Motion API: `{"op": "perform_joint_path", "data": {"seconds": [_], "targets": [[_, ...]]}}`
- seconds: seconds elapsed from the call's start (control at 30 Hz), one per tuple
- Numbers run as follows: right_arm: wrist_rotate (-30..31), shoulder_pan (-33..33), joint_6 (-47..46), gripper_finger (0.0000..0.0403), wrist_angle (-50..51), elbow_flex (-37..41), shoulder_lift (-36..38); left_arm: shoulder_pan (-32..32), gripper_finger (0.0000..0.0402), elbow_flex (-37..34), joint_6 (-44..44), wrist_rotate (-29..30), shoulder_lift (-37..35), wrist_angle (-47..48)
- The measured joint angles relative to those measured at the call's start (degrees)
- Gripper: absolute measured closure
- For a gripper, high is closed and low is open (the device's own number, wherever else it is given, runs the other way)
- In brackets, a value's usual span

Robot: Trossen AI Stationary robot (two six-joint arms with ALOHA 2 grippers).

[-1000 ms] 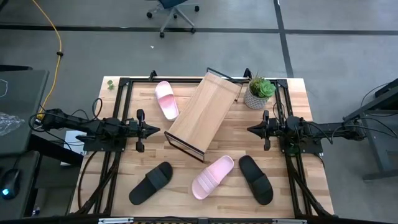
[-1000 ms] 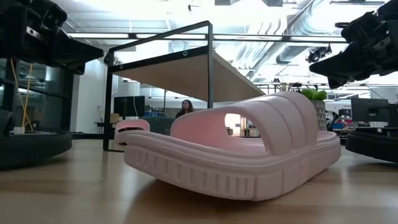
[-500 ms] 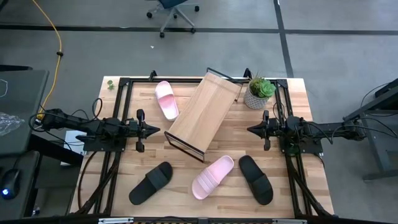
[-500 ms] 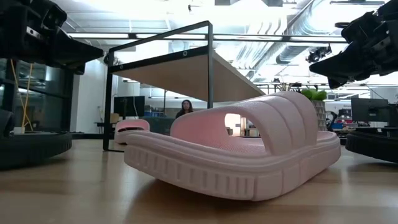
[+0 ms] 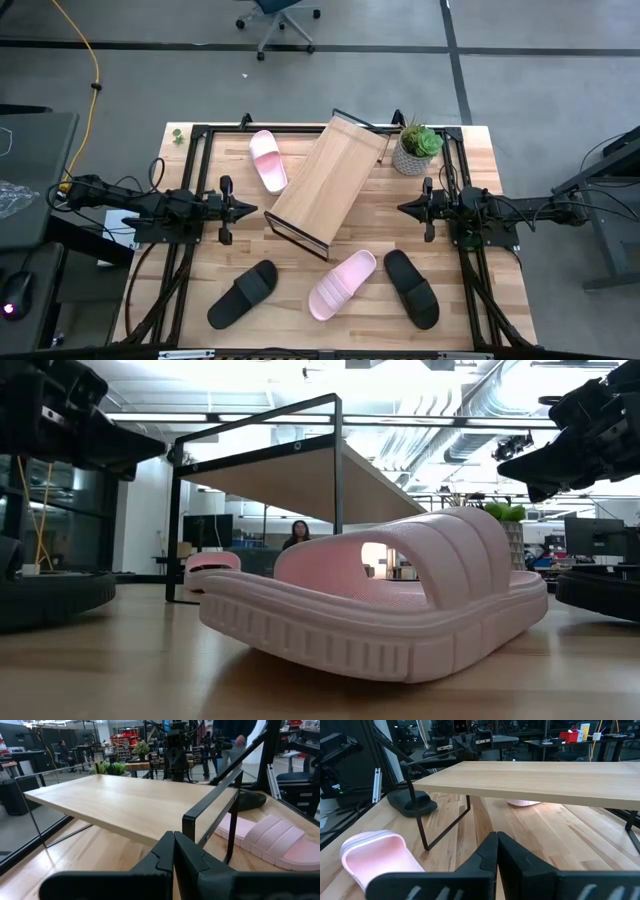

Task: Pick and place slides into the shelf
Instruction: Put the bottom pink slide on the shelf

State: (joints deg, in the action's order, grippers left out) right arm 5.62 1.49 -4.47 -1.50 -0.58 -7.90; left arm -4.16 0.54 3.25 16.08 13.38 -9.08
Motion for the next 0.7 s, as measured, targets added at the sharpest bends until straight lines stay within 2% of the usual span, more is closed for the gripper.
{"op": "perform_joint_path", "data": {"seconds": [0.17, 0.43, 0.57, 0.7], "targets": [[3.86, -0.08, 0.39, 0.0402, -0.63, 0.02, 0.00, 0.00, 0.0401, 0.00, -0.38, 0.00, -0.01, 0.70], [3.98, -0.08, 3.24, 0.0402, -0.66, 0.00, -0.02, 0.02, 0.0401, 0.00, -1.13, 0.00, -0.02, -1.07], [3.91, -0.08, 2.98, 0.0402, -0.66, 0.02, -0.01, 0.02, 0.0401, 0.00, -5.07, 0.00, -0.02, -1.07], [2.64, -0.08, -3.13, 0.0402, -1.20, 0.02, 0.00, 0.02, 0.0401, -0.01, -8.55, 0.00, -0.02, -1.08]]}}
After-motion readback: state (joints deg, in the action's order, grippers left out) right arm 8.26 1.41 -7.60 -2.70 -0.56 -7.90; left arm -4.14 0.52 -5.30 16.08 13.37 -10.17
